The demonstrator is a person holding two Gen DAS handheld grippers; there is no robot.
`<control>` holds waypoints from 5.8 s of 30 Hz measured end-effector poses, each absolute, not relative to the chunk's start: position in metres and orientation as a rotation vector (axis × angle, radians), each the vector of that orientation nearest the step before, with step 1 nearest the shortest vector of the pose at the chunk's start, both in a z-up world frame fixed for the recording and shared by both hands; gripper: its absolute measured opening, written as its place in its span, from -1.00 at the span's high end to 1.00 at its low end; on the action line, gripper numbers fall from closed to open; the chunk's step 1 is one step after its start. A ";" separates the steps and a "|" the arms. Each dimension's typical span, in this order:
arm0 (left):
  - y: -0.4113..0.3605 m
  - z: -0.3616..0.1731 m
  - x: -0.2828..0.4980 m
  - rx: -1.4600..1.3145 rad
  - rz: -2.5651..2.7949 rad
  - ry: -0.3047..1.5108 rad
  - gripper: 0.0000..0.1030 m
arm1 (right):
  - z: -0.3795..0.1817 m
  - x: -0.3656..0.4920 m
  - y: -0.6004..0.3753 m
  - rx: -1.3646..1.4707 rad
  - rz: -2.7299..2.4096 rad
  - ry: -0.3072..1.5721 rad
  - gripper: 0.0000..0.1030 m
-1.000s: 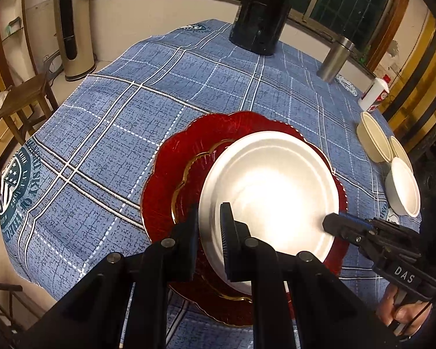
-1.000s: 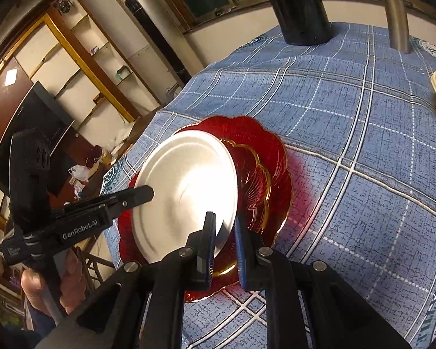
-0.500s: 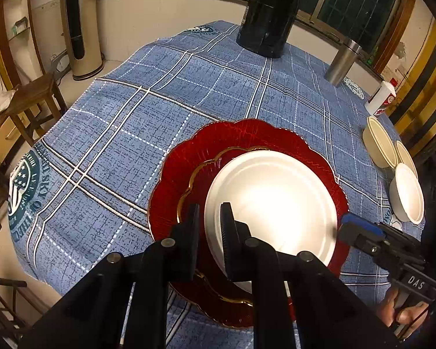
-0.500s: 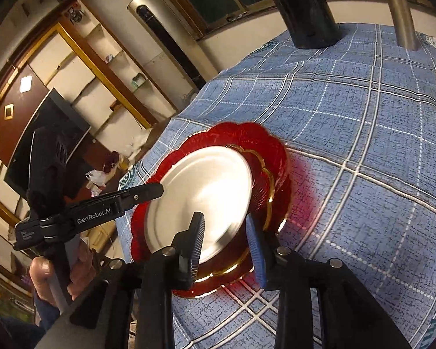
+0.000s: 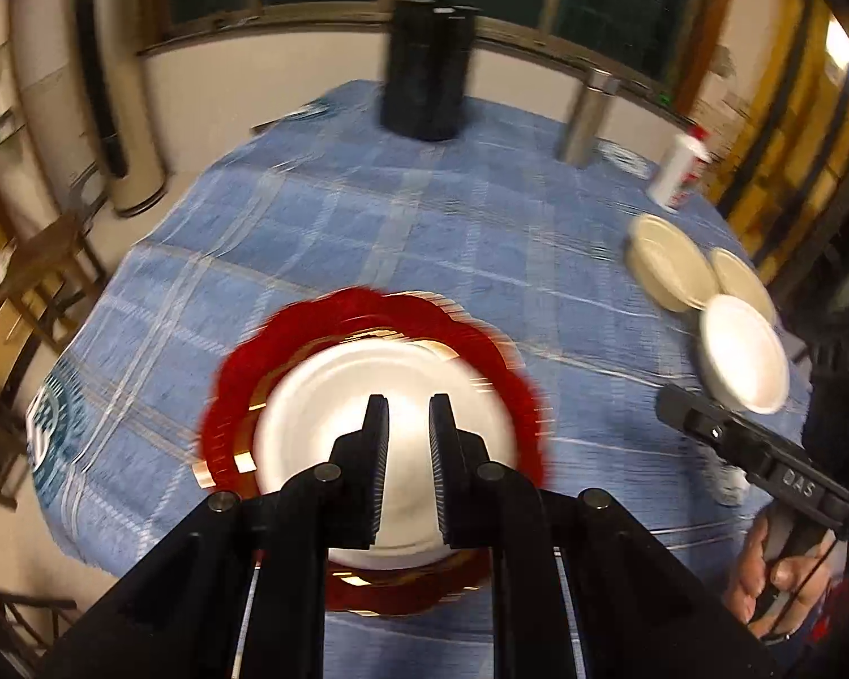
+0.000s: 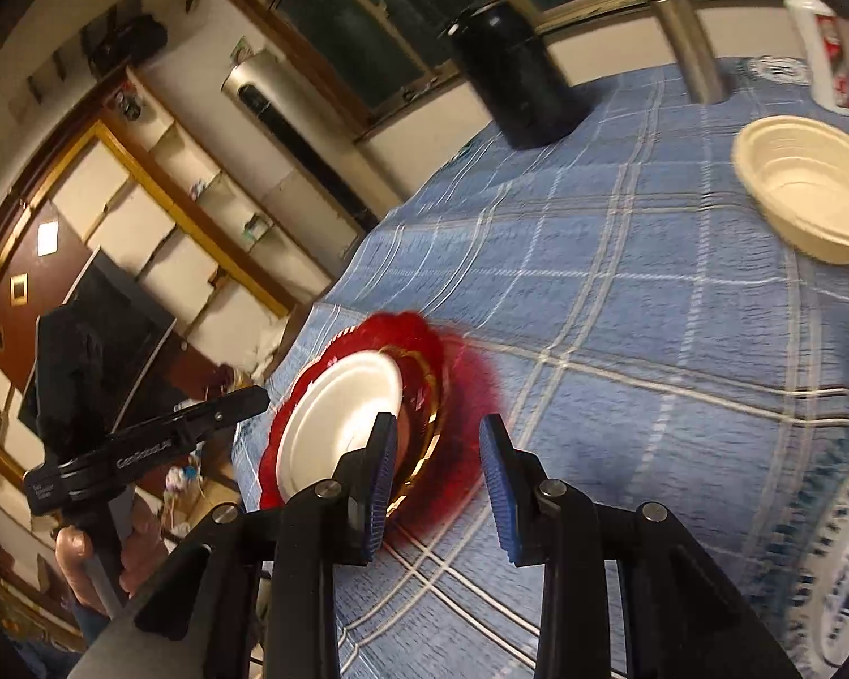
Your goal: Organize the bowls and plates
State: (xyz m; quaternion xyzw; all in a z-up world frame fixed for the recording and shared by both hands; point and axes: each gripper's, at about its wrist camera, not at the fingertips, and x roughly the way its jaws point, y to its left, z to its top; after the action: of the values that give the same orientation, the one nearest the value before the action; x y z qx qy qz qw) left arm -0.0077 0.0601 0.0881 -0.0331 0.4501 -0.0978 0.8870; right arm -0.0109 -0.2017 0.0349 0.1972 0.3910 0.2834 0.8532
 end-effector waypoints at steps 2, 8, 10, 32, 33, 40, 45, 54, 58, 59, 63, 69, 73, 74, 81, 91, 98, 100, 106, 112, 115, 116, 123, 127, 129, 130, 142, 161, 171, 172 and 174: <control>0.035 0.098 -0.005 -0.054 -0.261 0.944 0.77 | 0.043 -0.014 -0.226 0.441 0.567 0.789 0.37; -0.041 0.117 0.007 0.018 -0.409 0.968 0.77 | 0.066 -0.032 -0.324 0.542 0.414 0.668 0.30; -0.066 0.120 0.016 0.036 -0.436 0.982 0.77 | 0.072 -0.038 -0.360 0.571 0.347 0.631 0.29; -0.212 0.034 0.235 -0.051 -0.440 1.245 0.59 | 0.048 -0.018 -0.465 0.688 0.190 0.529 0.21; -0.216 0.029 0.237 -0.040 -0.433 1.248 0.59 | 0.047 -0.017 -0.465 0.694 0.195 0.532 0.21; -0.194 0.026 0.213 -0.104 -0.404 1.253 0.85 | 0.044 -0.019 -0.465 0.703 0.205 0.544 0.21; -0.142 0.041 0.169 -0.136 -0.345 1.208 0.85 | 0.046 -0.022 -0.457 0.689 0.231 0.547 0.21; -0.068 0.027 0.061 -0.242 -0.297 1.194 0.85 | 0.049 -0.017 -0.411 0.557 0.357 0.597 0.21; -0.062 0.022 0.032 -0.266 -0.347 1.206 0.84 | 0.051 -0.021 -0.392 0.486 0.381 0.612 0.21; -0.062 0.023 0.028 -0.249 -0.360 1.200 0.82 | 0.051 -0.024 -0.386 0.479 0.386 0.633 0.21; -0.066 0.032 0.021 -0.125 -0.367 1.131 0.80 | 0.045 -0.048 -0.367 0.499 0.406 0.701 0.21; -0.077 0.029 0.025 0.022 -0.362 1.078 0.80 | 0.010 -0.079 -0.355 0.642 0.376 0.814 0.21; -0.079 0.024 0.023 0.072 -0.365 1.067 0.79 | -0.004 -0.083 -0.341 0.653 0.368 0.861 0.21; -0.080 0.023 0.022 0.080 -0.370 1.065 0.79 | -0.006 -0.082 -0.337 0.652 0.365 0.871 0.21; -0.077 0.020 0.013 0.102 -0.388 1.010 0.77 | -0.015 -0.072 -0.315 0.616 0.340 0.909 0.31; -0.079 0.025 -0.003 0.100 -0.446 0.959 0.72 | -0.004 -0.079 -0.312 0.582 0.284 0.855 0.68; -0.080 0.033 -0.012 0.118 -0.459 0.909 0.72 | 0.004 -0.084 -0.314 0.568 0.280 0.833 0.69; -0.078 0.034 -0.013 0.120 -0.458 0.899 0.71 | 0.006 -0.085 -0.312 0.557 0.279 0.828 0.71; -0.074 0.038 -0.016 0.126 -0.454 0.868 0.71 | 0.008 -0.084 -0.309 0.555 0.288 0.825 0.71; -0.071 0.040 -0.017 0.126 -0.446 0.849 0.71 | 0.012 -0.083 -0.305 0.546 0.297 0.813 0.71; -0.069 0.041 -0.018 0.124 -0.441 0.839 0.71 | 0.013 -0.082 -0.302 0.537 0.301 0.809 0.71; -0.068 0.042 -0.018 0.123 -0.439 0.835 0.71 | 0.014 -0.082 -0.301 0.535 0.303 0.806 0.71; -0.057 0.047 -0.019 0.106 -0.424 0.814 0.71 | 0.020 -0.079 -0.293 0.509 0.315 0.800 0.71; -0.048 0.052 -0.022 0.094 -0.406 0.796 0.71 | 0.025 -0.075 -0.285 0.490 0.327 0.799 0.71; -0.042 0.056 -0.021 0.086 -0.396 0.785 0.71 | 0.028 -0.072 -0.283 0.481 0.336 0.798 0.71; -0.039 0.057 -0.021 0.082 -0.391 0.780 0.71 | 0.030 -0.071 -0.279 0.476 0.344 0.796 0.71; 0.012 0.065 -0.022 0.028 -0.279 0.736 0.71 | 0.050 -0.055 -0.225 0.400 0.435 0.787 0.71; 0.110 0.052 -0.032 -0.067 -0.121 0.780 0.71 | 0.042 -0.028 -0.127 0.330 0.615 0.890 0.71; 0.128 0.045 -0.026 -0.093 -0.077 0.809 0.71 | 0.020 -0.012 -0.100 0.333 0.636 0.976 0.70; 0.128 0.044 -0.025 -0.092 -0.076 0.809 0.71 | 0.019 -0.012 -0.099 0.332 0.635 0.978 0.69; 0.128 0.043 -0.024 -0.092 -0.077 0.813 0.71 | 0.018 -0.012 -0.099 0.332 0.636 0.978 0.68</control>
State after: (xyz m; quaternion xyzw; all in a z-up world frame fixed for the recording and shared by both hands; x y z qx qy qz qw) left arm -0.0244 0.1282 0.0430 -0.0446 0.3952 -0.0373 0.9168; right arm -0.0121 -0.0990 0.0182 0.1562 0.4595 0.2989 0.8217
